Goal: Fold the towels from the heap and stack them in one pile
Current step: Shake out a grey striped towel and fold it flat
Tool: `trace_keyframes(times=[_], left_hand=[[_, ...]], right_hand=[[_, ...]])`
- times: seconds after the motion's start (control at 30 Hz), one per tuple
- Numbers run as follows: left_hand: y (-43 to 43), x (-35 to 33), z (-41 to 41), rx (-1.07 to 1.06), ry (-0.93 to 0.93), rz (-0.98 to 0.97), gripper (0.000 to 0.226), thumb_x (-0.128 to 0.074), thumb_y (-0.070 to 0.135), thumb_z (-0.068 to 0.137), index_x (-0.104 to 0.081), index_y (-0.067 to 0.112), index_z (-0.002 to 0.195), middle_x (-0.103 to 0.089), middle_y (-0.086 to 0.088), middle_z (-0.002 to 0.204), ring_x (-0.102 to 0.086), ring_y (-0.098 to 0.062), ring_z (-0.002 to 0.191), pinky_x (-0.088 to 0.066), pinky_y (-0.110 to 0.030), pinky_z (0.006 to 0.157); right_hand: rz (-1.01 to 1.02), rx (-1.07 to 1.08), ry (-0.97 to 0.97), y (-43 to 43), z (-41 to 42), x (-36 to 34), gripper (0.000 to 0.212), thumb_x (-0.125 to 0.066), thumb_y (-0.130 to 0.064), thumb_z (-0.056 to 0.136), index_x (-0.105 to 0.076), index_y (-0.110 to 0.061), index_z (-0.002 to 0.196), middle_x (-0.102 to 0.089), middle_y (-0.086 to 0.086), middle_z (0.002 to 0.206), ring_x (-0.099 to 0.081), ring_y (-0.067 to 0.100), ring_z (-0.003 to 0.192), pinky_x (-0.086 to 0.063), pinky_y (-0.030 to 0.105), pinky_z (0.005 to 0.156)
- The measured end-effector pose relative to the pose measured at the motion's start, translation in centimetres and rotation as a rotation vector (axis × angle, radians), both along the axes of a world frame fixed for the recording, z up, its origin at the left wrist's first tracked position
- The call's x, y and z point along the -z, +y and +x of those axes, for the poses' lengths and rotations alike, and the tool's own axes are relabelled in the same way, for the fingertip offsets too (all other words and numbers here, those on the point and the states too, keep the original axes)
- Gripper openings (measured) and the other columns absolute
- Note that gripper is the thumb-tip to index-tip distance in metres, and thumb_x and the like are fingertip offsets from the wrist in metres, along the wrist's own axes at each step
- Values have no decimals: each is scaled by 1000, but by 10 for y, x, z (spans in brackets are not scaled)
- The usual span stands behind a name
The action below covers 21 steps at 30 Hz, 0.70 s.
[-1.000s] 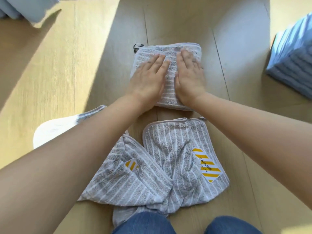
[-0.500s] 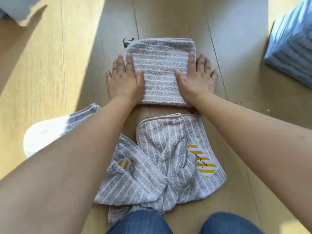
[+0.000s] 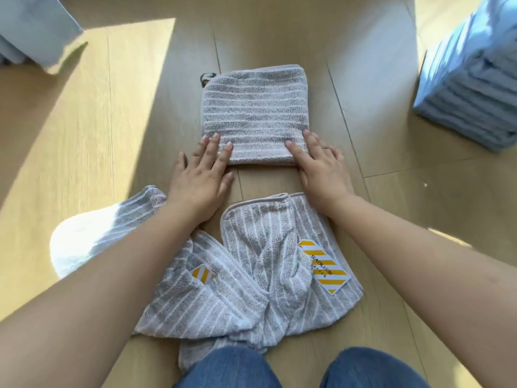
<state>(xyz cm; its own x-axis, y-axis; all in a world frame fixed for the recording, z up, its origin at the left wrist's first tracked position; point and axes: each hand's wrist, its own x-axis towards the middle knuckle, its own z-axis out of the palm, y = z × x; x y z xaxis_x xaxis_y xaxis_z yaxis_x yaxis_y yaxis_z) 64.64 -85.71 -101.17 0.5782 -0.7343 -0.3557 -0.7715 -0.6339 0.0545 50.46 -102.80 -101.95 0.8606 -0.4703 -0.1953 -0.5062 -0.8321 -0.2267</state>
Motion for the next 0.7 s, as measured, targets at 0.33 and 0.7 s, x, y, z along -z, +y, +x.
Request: trace_keyframes(times=[0.33, 0.7], left_hand=[[-68, 18, 63, 11, -50, -167, 57, -22, 41, 98, 0, 26, 149, 8, 0, 158, 8, -19, 145, -1, -49, 117], [-104, 17, 109, 34, -224, -292, 50, -29, 36, 96, -28, 13, 141, -29, -18, 148, -26, -34, 136, -21, -44, 109]], right_hand=[[-114, 47, -6, -73, 71, 7, 52, -29, -13, 96, -23, -31, 145, -10, 8, 157, -29, 28, 138, -19, 39, 110], [-144, 165, -199, -108, 119, 20, 41, -30, -12, 88, -50, -18, 123, -48, 15, 132, -45, 29, 120, -30, 30, 87]])
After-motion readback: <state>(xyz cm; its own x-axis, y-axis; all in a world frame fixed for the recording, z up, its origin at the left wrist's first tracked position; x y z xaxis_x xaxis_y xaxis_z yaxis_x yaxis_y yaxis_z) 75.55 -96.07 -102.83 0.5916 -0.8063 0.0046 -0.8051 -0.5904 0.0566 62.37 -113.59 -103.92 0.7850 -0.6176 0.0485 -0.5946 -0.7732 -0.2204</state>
